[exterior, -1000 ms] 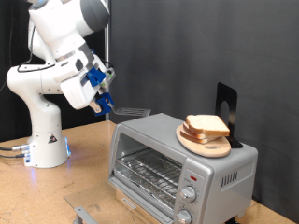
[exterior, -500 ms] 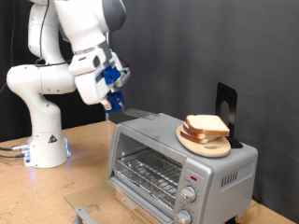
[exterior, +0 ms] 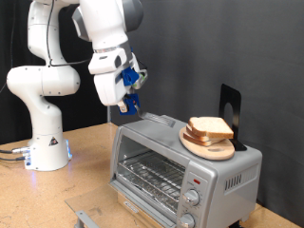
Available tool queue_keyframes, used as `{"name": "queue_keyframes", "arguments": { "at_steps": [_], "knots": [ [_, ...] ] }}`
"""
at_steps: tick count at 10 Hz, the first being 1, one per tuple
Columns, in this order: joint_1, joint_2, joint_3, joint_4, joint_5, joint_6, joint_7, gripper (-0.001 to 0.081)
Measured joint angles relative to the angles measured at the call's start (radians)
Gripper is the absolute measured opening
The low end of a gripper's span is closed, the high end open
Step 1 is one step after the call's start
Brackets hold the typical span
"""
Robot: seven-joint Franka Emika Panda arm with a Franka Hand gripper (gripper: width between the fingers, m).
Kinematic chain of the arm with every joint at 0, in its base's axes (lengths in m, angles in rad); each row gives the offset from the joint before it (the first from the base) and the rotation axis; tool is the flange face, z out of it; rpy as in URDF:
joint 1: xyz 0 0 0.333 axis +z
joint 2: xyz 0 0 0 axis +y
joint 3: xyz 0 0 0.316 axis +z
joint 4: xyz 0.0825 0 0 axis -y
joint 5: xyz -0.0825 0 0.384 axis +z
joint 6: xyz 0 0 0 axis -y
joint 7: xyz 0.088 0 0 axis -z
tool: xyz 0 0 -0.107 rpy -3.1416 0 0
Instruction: Make a piece of toast with the oven
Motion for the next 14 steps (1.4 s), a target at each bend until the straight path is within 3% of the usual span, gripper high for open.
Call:
{"name": "queue_keyframes", "arguments": {
  "at_steps": [5, 14],
  "knots": [
    [0.001, 0.059, 0.019, 0.047, 0.000, 0.026, 0.020, 0.0449],
    [0.001, 0.116, 0.073, 0.069, -0.031, 0.071, 0.100, 0.0449]
  ]
}}
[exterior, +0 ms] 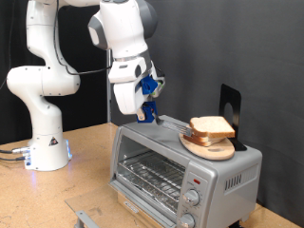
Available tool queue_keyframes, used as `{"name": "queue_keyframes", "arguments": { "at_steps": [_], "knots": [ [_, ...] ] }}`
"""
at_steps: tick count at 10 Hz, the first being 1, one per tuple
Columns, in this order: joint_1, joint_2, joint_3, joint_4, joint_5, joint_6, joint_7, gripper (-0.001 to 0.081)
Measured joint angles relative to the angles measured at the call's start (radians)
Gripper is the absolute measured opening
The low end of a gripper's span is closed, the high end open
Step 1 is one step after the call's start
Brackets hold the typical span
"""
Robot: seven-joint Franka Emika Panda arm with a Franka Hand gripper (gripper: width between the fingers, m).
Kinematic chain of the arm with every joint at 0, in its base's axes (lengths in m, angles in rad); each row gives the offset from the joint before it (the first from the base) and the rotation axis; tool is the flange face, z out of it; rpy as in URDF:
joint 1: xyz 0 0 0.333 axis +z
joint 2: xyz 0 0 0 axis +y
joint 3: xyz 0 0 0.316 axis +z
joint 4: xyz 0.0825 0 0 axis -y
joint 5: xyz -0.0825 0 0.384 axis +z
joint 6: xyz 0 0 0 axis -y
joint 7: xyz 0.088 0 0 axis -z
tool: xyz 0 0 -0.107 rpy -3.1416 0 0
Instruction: Make a piece of toast with the oven
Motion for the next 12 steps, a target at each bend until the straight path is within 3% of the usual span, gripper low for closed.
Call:
{"name": "queue_keyframes", "arguments": {
  "at_steps": [8, 12],
  "knots": [
    [0.000, 0.022, 0.028, 0.018, -0.022, -0.003, 0.048, 0.0449],
    [0.000, 0.069, 0.050, 0.064, -0.042, -0.020, 0.117, 0.0449]
  ]
}}
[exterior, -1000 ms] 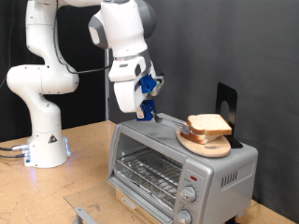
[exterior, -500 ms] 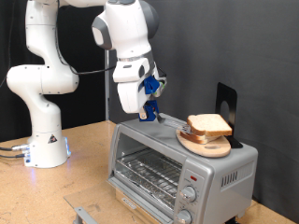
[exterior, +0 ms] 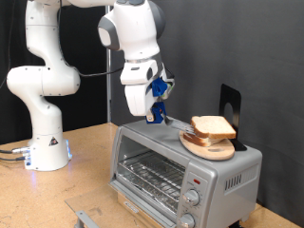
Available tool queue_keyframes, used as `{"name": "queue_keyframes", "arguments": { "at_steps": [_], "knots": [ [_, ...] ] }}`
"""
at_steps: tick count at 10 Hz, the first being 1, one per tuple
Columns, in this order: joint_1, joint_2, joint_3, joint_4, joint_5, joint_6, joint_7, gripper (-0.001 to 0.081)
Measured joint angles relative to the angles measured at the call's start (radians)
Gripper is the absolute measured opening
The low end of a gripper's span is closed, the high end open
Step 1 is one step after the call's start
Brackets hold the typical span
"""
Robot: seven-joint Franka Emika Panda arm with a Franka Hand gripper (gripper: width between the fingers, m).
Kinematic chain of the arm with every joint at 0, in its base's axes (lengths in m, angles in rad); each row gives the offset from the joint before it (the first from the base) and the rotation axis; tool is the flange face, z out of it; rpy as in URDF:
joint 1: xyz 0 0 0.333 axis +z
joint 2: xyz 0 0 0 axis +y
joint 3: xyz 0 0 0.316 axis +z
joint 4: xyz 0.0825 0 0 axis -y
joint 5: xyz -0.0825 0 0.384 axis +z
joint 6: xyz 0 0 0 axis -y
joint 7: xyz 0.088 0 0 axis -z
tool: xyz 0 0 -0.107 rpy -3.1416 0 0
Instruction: Make a piece of toast with the oven
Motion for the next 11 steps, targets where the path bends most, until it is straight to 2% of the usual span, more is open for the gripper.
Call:
{"name": "queue_keyframes", "arguments": {
  "at_steps": [2, 4, 11],
  "knots": [
    [0.000, 0.032, 0.012, 0.030, -0.007, -0.018, 0.051, 0.0449],
    [0.001, 0.063, 0.023, 0.056, -0.034, -0.018, 0.043, 0.0449],
    [0.008, 0.091, 0.064, 0.064, -0.086, 0.030, 0.007, 0.0449]
  ]
}}
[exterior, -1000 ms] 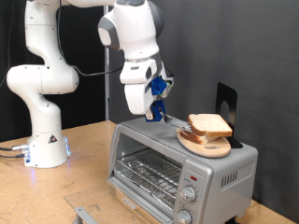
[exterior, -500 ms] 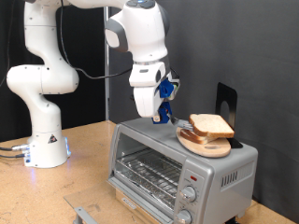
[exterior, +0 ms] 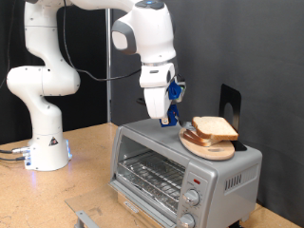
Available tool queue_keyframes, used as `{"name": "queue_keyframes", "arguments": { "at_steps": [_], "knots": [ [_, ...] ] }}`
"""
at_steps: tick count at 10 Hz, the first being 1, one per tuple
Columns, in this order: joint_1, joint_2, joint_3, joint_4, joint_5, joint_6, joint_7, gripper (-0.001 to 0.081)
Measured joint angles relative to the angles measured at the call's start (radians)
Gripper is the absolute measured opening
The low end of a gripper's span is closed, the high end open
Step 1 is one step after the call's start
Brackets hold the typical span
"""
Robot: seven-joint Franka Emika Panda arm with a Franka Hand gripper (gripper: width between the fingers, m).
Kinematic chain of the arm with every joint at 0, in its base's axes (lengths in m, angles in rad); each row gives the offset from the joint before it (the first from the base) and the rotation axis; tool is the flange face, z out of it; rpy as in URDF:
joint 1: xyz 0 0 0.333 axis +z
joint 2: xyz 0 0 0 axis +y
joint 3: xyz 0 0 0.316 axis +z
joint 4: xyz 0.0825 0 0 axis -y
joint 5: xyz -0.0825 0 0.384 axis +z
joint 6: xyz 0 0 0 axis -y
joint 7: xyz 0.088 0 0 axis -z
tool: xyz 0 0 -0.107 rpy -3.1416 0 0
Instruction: Make a piece of toast with the oven
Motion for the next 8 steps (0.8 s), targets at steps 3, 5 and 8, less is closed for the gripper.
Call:
{"name": "queue_keyframes", "arguments": {
  "at_steps": [3, 5, 8],
  "knots": [
    [0.001, 0.018, 0.013, 0.013, -0.004, 0.000, 0.007, 0.0449],
    [0.001, 0.041, 0.019, 0.032, -0.025, 0.002, 0.038, 0.0449],
    [0.001, 0.068, 0.024, 0.021, -0.027, 0.146, 0.062, 0.0449]
  ]
}}
